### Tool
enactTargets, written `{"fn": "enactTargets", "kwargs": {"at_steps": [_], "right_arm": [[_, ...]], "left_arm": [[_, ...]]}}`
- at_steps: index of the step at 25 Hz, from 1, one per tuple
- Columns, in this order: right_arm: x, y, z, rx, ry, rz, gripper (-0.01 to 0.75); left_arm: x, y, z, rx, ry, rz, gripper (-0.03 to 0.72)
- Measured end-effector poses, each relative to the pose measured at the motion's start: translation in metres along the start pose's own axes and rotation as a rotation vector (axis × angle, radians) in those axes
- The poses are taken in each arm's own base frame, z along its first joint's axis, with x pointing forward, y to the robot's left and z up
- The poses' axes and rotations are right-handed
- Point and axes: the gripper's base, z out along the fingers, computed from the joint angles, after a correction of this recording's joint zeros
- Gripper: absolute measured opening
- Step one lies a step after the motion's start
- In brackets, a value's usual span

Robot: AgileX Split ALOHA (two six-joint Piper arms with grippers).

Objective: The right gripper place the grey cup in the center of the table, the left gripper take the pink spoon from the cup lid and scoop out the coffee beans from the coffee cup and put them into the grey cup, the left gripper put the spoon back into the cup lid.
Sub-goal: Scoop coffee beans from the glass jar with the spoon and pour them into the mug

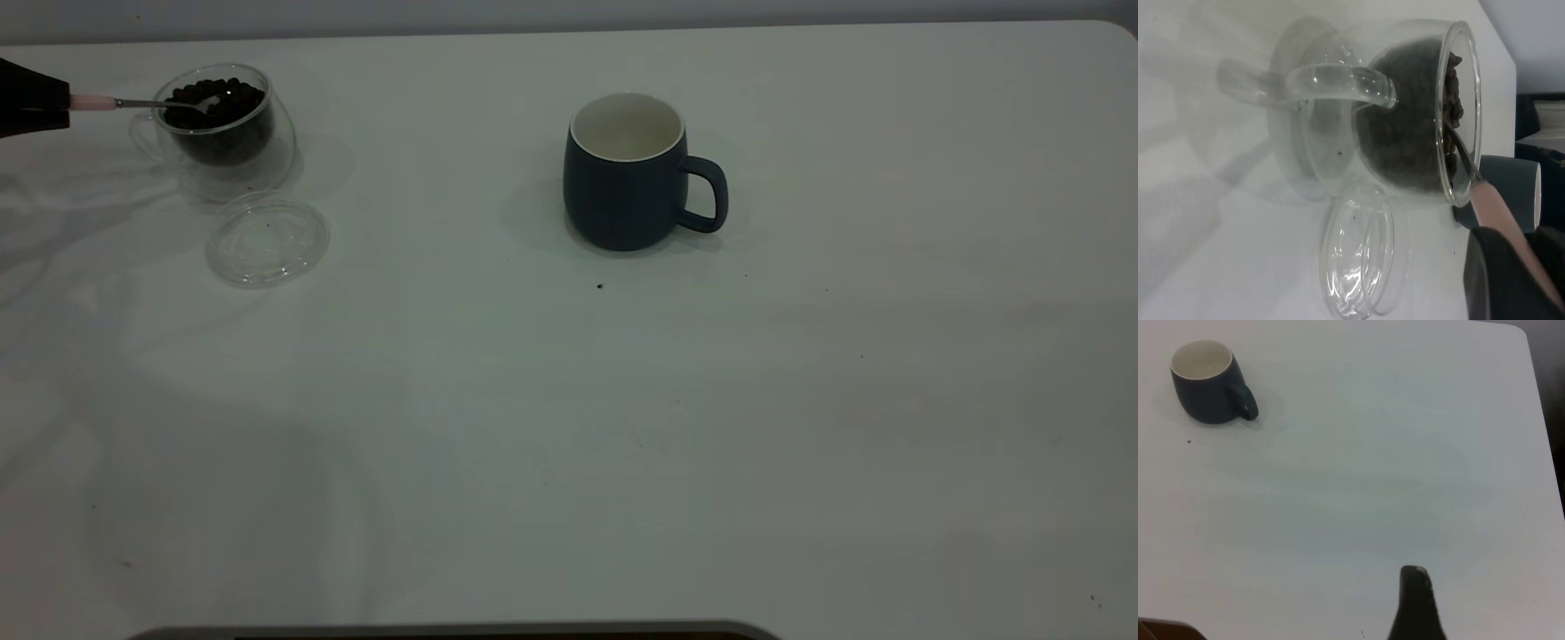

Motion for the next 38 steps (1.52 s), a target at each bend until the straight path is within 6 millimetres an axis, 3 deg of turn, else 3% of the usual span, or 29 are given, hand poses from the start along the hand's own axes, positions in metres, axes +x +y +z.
{"fn": "enactTargets", "kwargs": {"at_steps": [32,38], "right_arm": [[0.0,0.0,0.0,0.0,0.0,0.0,0.59],[0.0,0.0,0.0,0.0,0.0,0.0,0.59]], "left_arm": [[-0.004,-0.009,-0.005,0.0,-0.01,-0.041,0.134],[-0.008,-0.026,-0.013,-0.029,0.005,0.013,0.134]]}}
